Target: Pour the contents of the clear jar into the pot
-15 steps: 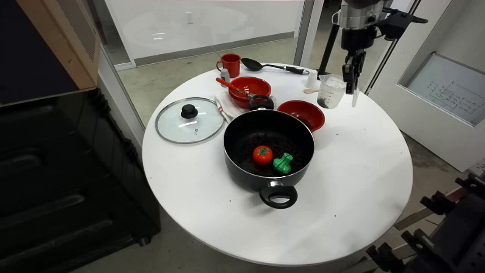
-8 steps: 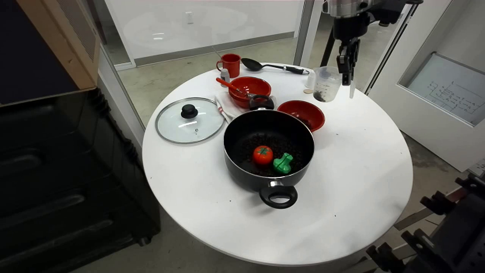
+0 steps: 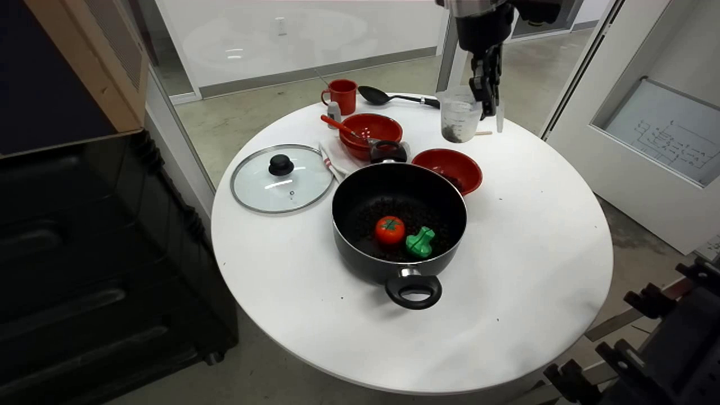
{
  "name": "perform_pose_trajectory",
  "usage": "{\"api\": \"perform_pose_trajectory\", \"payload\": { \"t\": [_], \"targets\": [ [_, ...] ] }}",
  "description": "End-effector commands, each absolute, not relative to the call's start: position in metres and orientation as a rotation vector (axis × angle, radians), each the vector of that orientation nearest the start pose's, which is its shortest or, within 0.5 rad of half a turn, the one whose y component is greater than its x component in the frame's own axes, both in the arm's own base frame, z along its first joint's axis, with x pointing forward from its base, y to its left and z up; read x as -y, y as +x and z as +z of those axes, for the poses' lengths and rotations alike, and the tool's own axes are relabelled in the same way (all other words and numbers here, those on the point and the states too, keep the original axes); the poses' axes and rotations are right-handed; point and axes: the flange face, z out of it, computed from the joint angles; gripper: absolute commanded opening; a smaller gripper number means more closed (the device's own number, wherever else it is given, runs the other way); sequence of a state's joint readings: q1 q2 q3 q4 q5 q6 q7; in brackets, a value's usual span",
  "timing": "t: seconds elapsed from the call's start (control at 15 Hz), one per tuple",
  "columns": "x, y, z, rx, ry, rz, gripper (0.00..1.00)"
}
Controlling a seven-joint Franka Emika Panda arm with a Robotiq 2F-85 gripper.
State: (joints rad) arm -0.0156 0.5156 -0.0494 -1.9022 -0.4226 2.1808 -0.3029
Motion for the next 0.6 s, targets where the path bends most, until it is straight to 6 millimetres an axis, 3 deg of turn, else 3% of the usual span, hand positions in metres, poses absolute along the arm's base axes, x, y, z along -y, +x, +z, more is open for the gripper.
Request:
{"api": "perform_pose_trajectory", "payload": {
  "t": [0.0, 0.27, 0.53],
  "targets": [
    [0.005, 0.582, 0.218, 1.027, -3.327, 0.501, 0.07],
    [-0.048, 0.555, 0.208, 1.139, -3.395, 0.474, 0.07],
    [-0.096, 0.521, 0.191, 1.172, -3.551, 0.319, 0.07]
  ]
}}
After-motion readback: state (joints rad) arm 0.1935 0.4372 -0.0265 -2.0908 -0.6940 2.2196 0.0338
